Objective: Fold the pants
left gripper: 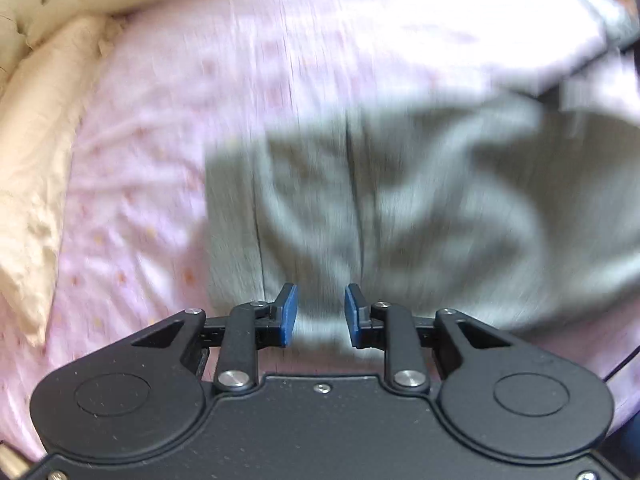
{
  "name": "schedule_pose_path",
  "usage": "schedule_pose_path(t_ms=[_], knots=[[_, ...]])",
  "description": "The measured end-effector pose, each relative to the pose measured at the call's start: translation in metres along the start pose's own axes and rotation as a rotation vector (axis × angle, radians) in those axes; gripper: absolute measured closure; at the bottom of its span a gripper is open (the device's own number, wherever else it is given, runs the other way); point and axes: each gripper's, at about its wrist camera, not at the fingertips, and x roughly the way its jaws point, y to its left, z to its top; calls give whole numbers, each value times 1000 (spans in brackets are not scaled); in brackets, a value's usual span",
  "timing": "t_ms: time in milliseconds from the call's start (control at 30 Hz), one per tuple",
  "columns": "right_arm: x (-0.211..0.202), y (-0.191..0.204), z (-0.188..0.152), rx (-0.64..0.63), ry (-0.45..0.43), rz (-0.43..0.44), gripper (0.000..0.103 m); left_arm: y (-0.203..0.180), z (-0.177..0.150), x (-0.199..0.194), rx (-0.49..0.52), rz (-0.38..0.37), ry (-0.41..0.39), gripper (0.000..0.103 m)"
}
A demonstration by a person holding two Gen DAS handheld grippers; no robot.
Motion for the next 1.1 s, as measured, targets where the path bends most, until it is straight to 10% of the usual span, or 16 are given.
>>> schedule_pose_path(t_ms=[167, 367, 533, 833, 933, 1100], knots=[[-2, 38, -35, -84, -13, -81, 96, -4, 70, -6, -18, -55, -120, 66], [2, 44, -42, -18, -40, -125, 96, -46, 132, 56, 37, -150, -76, 66], [-2, 34, -42, 41, -63, -126, 96, -57, 103, 86, 38, -163, 41, 66], [-17, 13, -30, 99, -68, -68, 91, -80, 44, 70, 260, -69, -98, 67], [-28, 2, -21, 129, -97, -13, 71, -77, 48, 71, 229, -78, -96, 67], [-22, -22, 2, 188, -56, 86, 71, -73, 48, 72, 218, -95, -99, 67]])
